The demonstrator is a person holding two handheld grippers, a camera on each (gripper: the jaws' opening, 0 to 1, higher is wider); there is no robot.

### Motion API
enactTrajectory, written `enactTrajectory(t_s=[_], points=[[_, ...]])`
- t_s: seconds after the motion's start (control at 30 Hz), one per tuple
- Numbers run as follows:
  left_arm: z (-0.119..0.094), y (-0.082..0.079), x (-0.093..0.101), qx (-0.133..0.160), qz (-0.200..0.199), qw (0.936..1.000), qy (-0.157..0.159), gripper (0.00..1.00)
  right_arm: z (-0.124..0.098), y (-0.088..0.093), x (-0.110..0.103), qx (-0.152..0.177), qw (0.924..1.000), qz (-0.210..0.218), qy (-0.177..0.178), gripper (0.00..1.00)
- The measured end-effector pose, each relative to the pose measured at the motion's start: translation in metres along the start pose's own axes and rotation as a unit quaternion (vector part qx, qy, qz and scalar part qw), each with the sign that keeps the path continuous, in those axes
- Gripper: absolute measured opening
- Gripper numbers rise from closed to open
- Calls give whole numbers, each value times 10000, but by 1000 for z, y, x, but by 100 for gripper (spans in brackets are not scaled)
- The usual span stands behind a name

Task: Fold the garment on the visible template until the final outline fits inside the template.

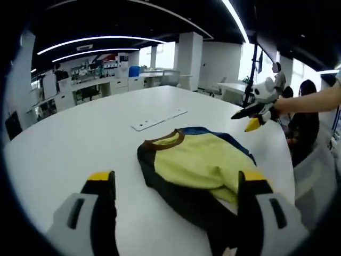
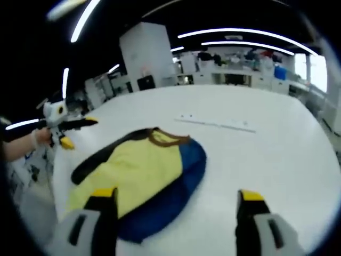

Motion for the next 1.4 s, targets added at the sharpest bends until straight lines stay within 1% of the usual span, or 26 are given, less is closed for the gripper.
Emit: enactTrajectory(t_s=[0.03,0.07,0.13,0.17,0.23,0.27,0.33,0.37,0.47,0.5,0.57,0.7,0.77,0.8,0.83,0.9,0.93,1.0,1.03,1.07,1.1,1.17,1.27,1.4], points=[[-4,3,7,33,1,10000,3,92,-3,3,-4,1,10000,9,-9,91],[-5,3,8,38,-3,10000,1,91,-3,4,-4,0,10000,11,-10,91],[-12,5,11,156,-48,9999,27,90,-9,9,-10,-33,10000,37,-38,90],[-15,5,14,187,-60,9998,32,90,-12,12,-14,-43,10000,38,-59,90],[-22,8,21,263,-76,9996,46,90,-12,16,-15,-68,9999,38,-72,90],[-24,9,23,287,-68,9996,45,89,-15,19,-19,-85,9999,51,-83,89],[-31,14,22,326,-75,9994,39,89,-18,21,-21,-101,9999,67,-87,89],[-35,18,29,354,-95,9993,32,89,-19,23,-23,-108,9999,94,-85,89],[-44,24,31,396,-143,9991,2,88,-24,29,-29,-75,9998,177,-83,88],[-46,27,35,418,-162,9990,-4,87,-25,30,-31,-80,9997,197,-83,87],[-51,34,41,404,-188,9990,25,87,-27,36,-36,-99,9997,217,-82,85],[-59,44,43,359,-205,9991,13,86,-27,44,-40,-103,9994,299,-111,84],[-62,46,41,375,-235,9990,-10,86,-27,47,-44,-105,9993,337,-128,84],[-64,46,41,384,-299,9988,-34,86,-31,48,-49,-104,9993,345,-129,83],[-66,46,44,405,-313,9987,-18,86,-33,50,-51,-109,9992,357,-130,83],[-69,45,50,429,-243,9988,-29,85,-28,51,-49,-144,9989,412,-140,81],[-70,45,53,434,-233,9988,-27,85,-27,53,-49,-142,9988,452,-151,79],[-70,45,54,441,-238,9987,-17,85,-27,54,-52,-163,9984,514,-179,72],[-70,45,53,439,-231,9988,-14,84,-28,55,-55,-196,9981,536,-211,68],[-70,45,53,436,-223,9988,-12,84,-27,58,-57,-252,9974,624,-274,62],[-71,47,54,430,-204,9989,-6,84,-26,61,-59,-258,9965,712,-350,58],[-71,48,55,421,-218,9989,5,84,-27,59,-62,-207,9962,768,-368,53],[-73,51,58,401,-235,9989,15,83,-24,61,-66,-216,9951,876,-405,47],[-74,54,58,383,-296,9988,6,83,-19,62,-69,-197,9929,1074,-469,38]])
Point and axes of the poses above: the point that each gripper's makers call its tool centre point, and the gripper's own axes: z roughly forward along the fingers, x roughly to its right, y roughly out of its underside, the point moved 9 cm from there along -z, roughly backward along the fingers, and after that the axes turned 14 degrees about -z, right-handed, at the moved point
